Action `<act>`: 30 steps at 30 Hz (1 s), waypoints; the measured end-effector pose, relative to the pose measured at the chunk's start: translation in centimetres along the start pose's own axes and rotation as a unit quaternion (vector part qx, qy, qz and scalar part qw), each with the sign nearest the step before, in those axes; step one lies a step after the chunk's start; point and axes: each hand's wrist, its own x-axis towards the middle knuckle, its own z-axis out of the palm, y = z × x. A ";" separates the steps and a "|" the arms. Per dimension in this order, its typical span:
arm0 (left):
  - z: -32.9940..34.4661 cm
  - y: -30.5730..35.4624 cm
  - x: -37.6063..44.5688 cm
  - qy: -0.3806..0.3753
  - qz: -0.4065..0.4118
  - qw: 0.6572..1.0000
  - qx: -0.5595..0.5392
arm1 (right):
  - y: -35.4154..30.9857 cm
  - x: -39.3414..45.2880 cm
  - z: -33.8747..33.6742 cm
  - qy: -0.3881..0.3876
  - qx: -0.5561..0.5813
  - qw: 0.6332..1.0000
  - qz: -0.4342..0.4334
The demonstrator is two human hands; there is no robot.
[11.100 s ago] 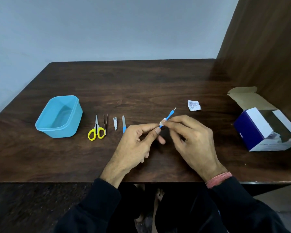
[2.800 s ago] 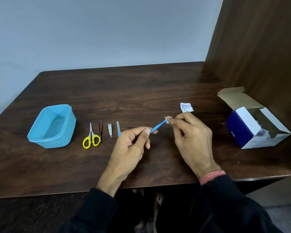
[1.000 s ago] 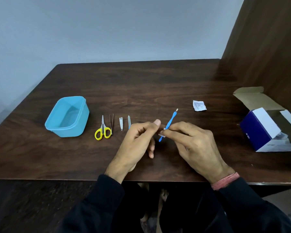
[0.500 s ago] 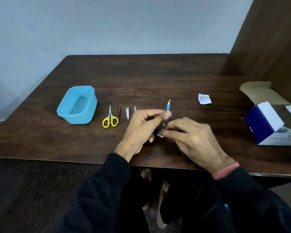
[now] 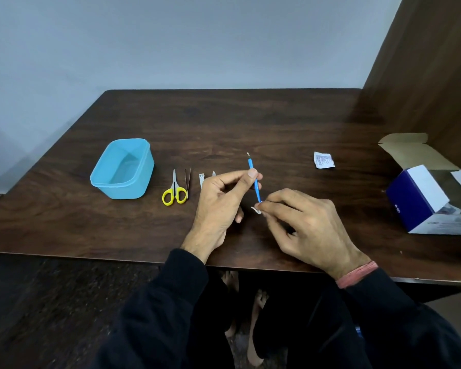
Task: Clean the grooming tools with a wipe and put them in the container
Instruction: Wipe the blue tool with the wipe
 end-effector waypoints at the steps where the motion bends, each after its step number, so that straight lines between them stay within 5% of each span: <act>1: 0.0 -0.1 0.0 0.000 0.003 1.000 0.006 | 0.1 0.0 0.0 0.003 -0.001 1.000 0.004; 14: -0.1 -0.6 0.2 0.013 0.018 1.000 0.018 | 0.1 0.2 0.1 -0.040 -0.004 0.999 0.017; 21: 0.0 -0.8 -0.1 -0.021 0.032 0.999 0.021 | 1.0 0.2 0.6 -0.002 0.036 0.987 0.158; 30: 0.4 -1.3 -0.3 -0.104 0.075 0.982 0.142 | 1.2 0.4 0.4 0.043 0.045 0.976 0.210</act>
